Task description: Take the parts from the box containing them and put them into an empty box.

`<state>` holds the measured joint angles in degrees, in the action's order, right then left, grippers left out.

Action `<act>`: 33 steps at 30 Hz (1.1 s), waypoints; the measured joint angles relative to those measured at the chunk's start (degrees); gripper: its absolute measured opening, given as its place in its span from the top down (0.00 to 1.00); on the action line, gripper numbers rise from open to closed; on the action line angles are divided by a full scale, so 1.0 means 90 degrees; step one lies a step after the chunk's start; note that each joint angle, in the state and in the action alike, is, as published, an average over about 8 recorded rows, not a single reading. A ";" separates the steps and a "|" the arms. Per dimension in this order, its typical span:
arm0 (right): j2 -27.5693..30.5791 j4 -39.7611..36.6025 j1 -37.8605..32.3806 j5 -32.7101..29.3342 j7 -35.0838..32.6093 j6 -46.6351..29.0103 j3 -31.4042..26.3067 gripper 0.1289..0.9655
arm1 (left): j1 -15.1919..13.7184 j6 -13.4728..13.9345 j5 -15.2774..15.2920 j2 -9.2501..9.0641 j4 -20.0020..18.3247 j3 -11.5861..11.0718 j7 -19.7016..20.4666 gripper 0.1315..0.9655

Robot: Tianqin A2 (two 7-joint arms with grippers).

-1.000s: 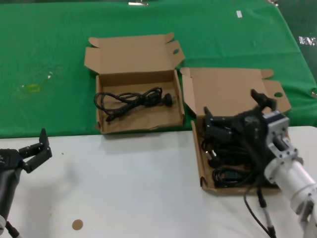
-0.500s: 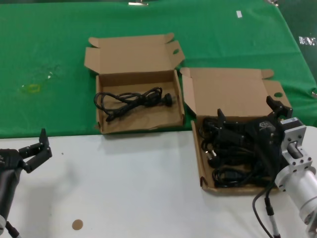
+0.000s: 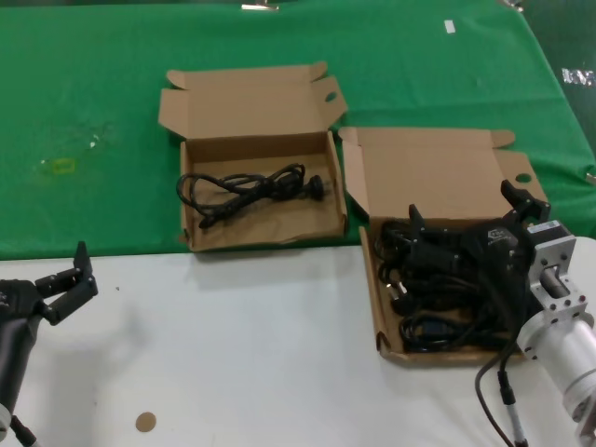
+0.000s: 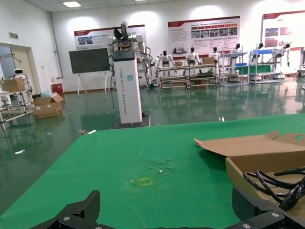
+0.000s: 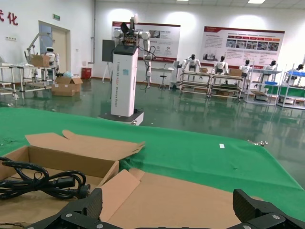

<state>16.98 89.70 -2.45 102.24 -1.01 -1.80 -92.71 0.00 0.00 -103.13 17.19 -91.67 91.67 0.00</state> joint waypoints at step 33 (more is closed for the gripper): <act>0.0000 0.0000 0.0000 0.0000 0.0000 0.0000 0.0000 0.00 | 0.0000 0.0000 0.0000 0.0000 0.0000 0.0000 0.0000 0.00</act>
<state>16.98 89.70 -2.45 102.24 -1.01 -1.80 -92.71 0.00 0.00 -103.13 17.19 -91.67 91.67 0.00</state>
